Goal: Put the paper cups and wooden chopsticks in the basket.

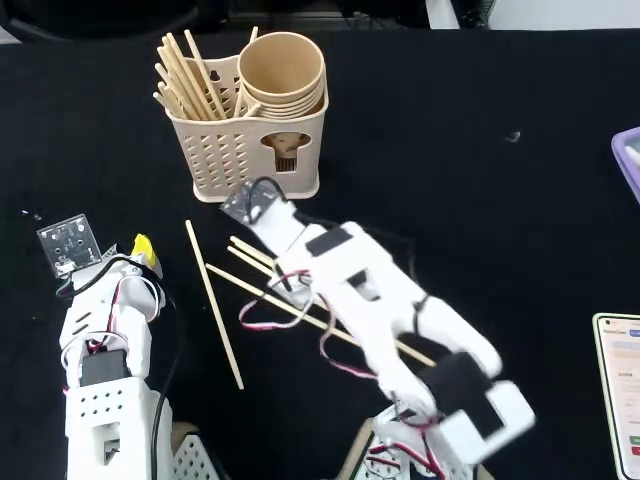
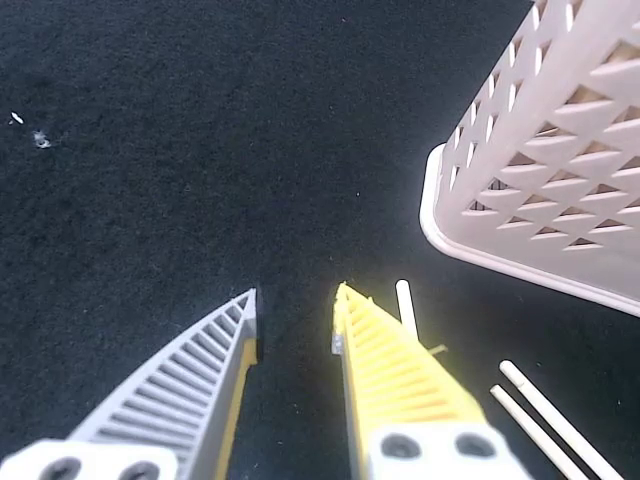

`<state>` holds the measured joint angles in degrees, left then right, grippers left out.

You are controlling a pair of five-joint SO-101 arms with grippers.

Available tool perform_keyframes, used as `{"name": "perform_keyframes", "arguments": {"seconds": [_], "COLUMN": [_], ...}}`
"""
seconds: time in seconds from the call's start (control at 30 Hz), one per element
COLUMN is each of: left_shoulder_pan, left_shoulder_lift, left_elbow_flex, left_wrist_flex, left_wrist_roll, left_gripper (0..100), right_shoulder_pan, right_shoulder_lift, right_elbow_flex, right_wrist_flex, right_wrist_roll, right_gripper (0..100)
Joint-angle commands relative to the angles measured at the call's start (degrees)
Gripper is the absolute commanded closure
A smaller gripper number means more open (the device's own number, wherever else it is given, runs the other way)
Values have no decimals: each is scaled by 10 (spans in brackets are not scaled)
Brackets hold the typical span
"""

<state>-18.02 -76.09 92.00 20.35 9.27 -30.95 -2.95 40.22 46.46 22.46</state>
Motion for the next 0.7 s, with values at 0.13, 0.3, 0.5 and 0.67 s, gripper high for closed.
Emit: {"name": "perform_keyframes", "arguments": {"seconds": [0.13, 0.3, 0.5, 0.67], "left_shoulder_pan": [3, 3, 4, 5], "left_shoulder_lift": [-9, -9, -9, -9], "left_elbow_flex": [-6, -6, -6, -6], "left_wrist_flex": [-11, -11, -11, -11], "left_wrist_roll": [-4, -4, -4, -4], "left_gripper": [866, 866, 866, 866], "right_shoulder_pan": [-1, 16, 61, 65], "right_shoulder_lift": [88, 108, 108, 112], "right_elbow_flex": [-102, -108, -121, -120], "right_wrist_flex": [-12, -12, 33, 47], "right_wrist_roll": [18, 48, 91, 105], "right_gripper": [923, 935, 938, 938]}}
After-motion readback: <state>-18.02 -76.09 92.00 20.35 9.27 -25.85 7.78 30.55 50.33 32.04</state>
